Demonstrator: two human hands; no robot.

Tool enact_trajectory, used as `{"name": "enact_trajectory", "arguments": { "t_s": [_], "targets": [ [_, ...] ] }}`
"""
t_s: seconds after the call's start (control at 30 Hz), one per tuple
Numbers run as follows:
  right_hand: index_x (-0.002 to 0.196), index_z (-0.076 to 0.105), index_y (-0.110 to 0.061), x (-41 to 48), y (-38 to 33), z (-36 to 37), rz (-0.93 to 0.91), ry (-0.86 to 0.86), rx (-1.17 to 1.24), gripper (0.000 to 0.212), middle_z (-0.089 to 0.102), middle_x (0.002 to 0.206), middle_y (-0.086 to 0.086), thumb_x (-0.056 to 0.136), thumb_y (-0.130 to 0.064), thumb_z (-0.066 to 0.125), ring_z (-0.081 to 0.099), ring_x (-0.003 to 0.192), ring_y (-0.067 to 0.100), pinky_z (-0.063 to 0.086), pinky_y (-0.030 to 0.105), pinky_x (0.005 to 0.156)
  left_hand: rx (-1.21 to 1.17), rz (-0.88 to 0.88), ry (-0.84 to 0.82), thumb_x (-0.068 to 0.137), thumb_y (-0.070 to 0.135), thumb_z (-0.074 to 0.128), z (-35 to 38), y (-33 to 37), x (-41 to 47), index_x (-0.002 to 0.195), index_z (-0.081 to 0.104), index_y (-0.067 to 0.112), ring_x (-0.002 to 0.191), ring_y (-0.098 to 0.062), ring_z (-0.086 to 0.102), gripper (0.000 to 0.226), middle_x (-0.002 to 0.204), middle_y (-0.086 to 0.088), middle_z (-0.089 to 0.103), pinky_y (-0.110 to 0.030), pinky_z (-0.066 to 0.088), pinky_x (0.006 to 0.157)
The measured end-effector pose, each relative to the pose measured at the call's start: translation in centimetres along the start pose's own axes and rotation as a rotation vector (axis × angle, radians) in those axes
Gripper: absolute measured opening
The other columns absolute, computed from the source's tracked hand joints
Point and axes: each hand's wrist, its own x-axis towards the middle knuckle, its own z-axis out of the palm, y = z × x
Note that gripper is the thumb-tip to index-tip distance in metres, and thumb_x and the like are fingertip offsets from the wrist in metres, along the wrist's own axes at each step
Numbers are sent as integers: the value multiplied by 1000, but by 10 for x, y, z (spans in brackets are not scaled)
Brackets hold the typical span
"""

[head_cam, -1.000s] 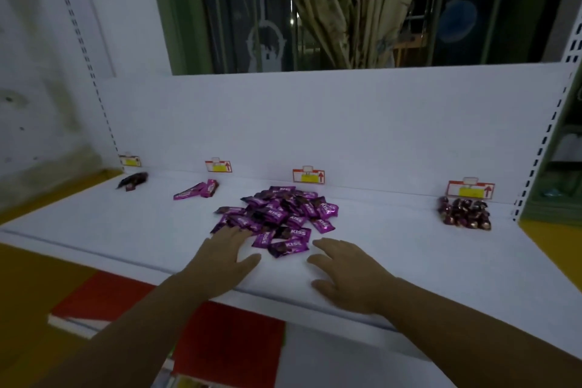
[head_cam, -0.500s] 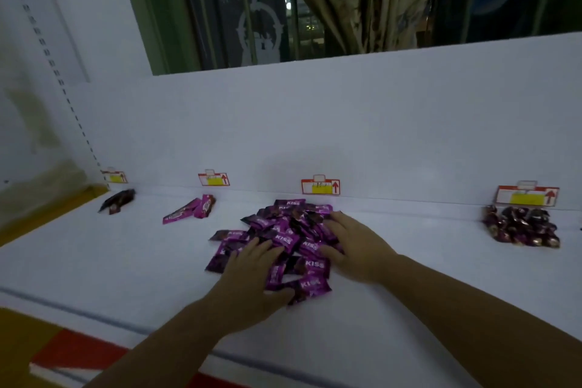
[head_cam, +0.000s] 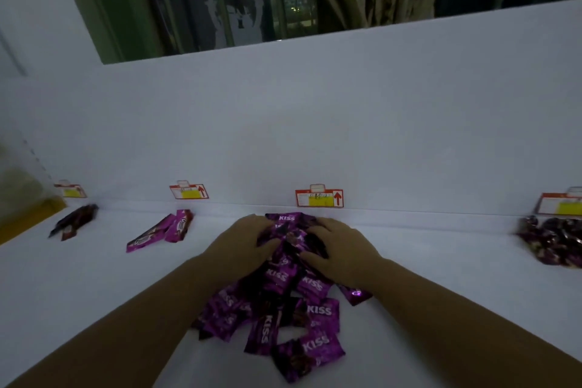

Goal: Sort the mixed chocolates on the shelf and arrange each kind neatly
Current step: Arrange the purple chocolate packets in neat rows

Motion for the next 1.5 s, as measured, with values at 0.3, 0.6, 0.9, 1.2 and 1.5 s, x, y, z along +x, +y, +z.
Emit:
{"name": "enact_trajectory", "arguments": {
  "t_s": [0.3,0.6,0.9,1.2,1.5],
  "targets": [
    [132,44,-30,-13,8,-3,116,23,4,68,54,112,-4,80,-71,32,52,97,11,46,30,87,34,29,-127,86,59,29,37,-17,36,143,29,25,139,-15,19,67,152,4,26,-44,15,116],
    [132,51,-24,-52,24,-26,185,-35,-49,63,49,129,-5,81,-61,41,45,118,10,36,24,99,100,163,-155,68,79,11,46,-19,30,144,25,31,139,-16,20,91,152,6,24,-42,18,115],
    [134,48,-23,-93,34,-47,285,-20,-97,47,45,141,-4,92,-44,51,37,130,9,21,15,103,59,298,-162,70,77,10,57,27,15,143,22,35,140,-14,16,85,153,9,20,-41,14,116],
    [135,46,-21,-152,47,-66,467,49,-116,45,50,136,-3,93,-38,51,43,125,12,26,17,99,46,406,-223,88,65,29,80,94,21,144,18,35,142,-16,10,65,155,9,15,-41,8,115],
    [138,38,-23,-198,67,-77,657,210,-62,50,44,139,-4,93,-40,50,44,121,13,33,25,99,-1,476,-230,88,64,29,106,149,33,143,23,35,141,-17,13,63,154,8,20,-43,11,116]
  ]
}}
